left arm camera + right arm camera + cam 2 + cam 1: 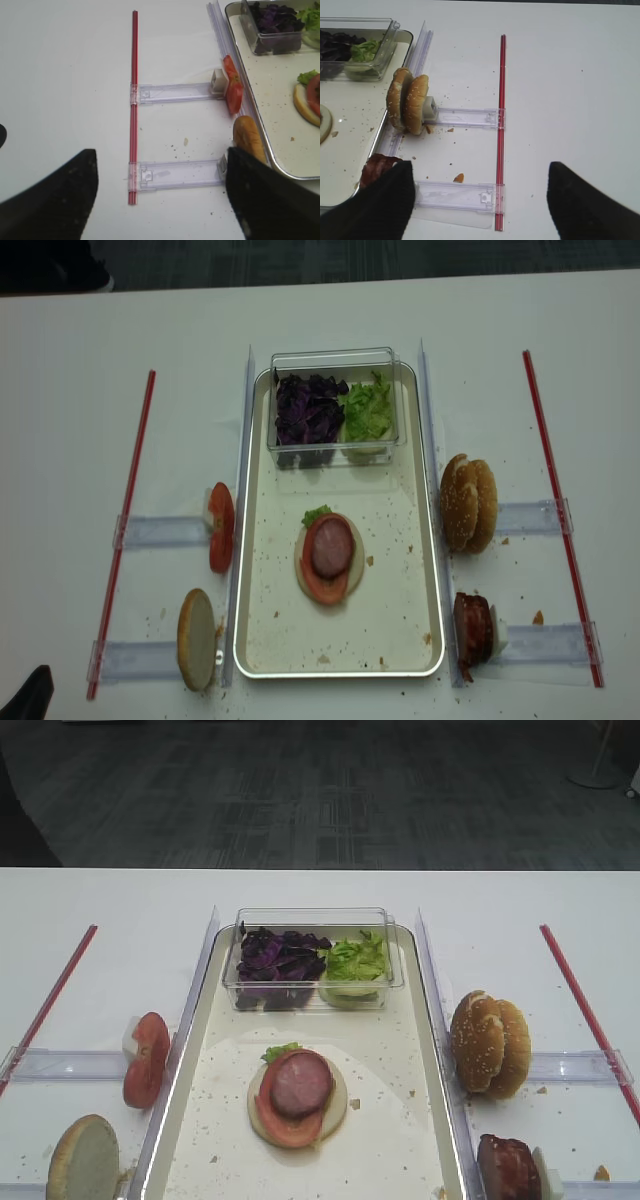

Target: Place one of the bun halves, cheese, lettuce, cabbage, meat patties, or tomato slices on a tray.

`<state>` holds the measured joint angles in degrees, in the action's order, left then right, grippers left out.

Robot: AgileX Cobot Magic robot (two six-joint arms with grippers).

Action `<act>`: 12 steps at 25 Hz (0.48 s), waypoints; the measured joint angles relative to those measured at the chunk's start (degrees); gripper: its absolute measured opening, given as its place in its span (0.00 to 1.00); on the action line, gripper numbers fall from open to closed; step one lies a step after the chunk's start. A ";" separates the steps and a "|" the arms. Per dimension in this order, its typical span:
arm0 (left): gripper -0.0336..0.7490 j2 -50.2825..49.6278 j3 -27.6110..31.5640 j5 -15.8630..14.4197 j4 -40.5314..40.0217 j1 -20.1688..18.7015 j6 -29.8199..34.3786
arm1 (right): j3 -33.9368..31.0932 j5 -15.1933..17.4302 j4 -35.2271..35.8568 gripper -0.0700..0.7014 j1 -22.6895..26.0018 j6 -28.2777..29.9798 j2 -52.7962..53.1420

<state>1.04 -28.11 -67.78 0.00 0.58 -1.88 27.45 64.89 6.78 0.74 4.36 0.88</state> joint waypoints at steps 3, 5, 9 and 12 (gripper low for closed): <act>0.67 0.00 0.00 0.00 0.00 0.00 0.00 | 0.00 0.00 0.00 0.83 0.00 0.00 0.00; 0.67 0.00 0.00 0.00 0.00 0.00 0.00 | 0.00 0.00 0.00 0.83 0.00 0.00 0.00; 0.67 0.00 0.00 0.00 0.00 0.00 0.00 | 0.00 0.00 0.00 0.83 0.00 -0.09 0.00; 0.67 0.00 0.00 0.00 0.00 0.00 0.00 | 0.00 0.00 0.00 0.83 0.00 -0.09 0.00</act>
<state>1.04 -28.11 -67.78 0.00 0.58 -1.88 27.45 64.89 6.78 0.74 4.27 0.88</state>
